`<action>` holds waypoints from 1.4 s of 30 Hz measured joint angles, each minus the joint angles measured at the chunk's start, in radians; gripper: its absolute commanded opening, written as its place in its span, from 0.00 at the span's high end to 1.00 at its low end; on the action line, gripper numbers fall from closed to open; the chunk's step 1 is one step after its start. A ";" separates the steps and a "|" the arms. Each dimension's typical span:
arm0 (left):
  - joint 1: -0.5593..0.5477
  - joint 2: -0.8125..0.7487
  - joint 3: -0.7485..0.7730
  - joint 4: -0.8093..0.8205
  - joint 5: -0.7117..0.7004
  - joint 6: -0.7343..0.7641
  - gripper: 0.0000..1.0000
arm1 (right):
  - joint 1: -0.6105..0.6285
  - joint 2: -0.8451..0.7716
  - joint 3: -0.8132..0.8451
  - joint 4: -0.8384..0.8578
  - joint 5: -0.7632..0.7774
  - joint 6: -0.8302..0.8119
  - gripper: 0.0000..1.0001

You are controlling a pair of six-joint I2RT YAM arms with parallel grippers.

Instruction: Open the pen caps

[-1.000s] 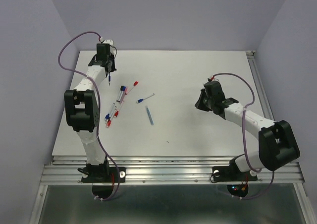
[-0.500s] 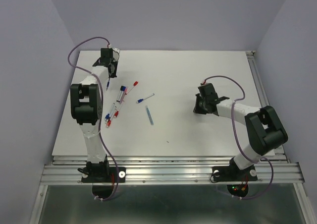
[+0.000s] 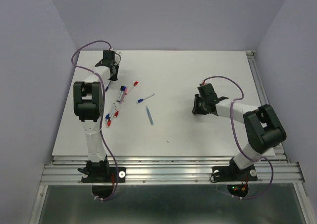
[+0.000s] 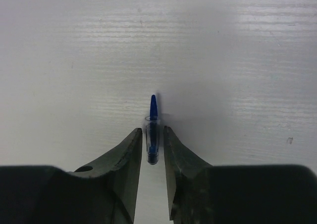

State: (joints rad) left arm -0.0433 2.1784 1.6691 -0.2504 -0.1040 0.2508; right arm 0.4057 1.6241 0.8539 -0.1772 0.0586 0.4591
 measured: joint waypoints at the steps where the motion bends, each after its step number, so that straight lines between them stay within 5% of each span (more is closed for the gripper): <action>1: 0.000 0.000 0.004 -0.002 -0.003 -0.004 0.61 | 0.000 0.000 0.000 0.002 0.000 0.000 0.63; 12: 0.003 -0.004 0.016 -0.025 0.021 -0.039 0.26 | 0.000 -0.023 0.011 -0.022 0.009 0.000 0.38; 15: 0.005 -0.030 0.012 -0.040 0.059 -0.071 0.14 | 0.000 -0.068 0.011 -0.029 0.012 0.000 0.26; 18: 0.006 -0.101 -0.009 -0.039 0.098 -0.124 0.13 | 0.000 -0.121 0.011 -0.032 0.012 0.002 0.01; 32: -0.035 -0.491 -0.251 -0.002 0.159 -0.434 0.10 | 0.000 -0.368 -0.054 -0.031 -0.032 0.013 0.00; 42: -0.362 -0.500 -0.463 -0.108 0.042 -0.702 0.10 | 0.000 -0.397 -0.101 -0.035 -0.024 0.014 0.00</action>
State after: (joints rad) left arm -0.4053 1.6779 1.2057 -0.3588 -0.0620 -0.4507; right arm 0.4057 1.2266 0.7525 -0.2123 0.0341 0.4728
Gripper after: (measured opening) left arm 0.898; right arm 0.998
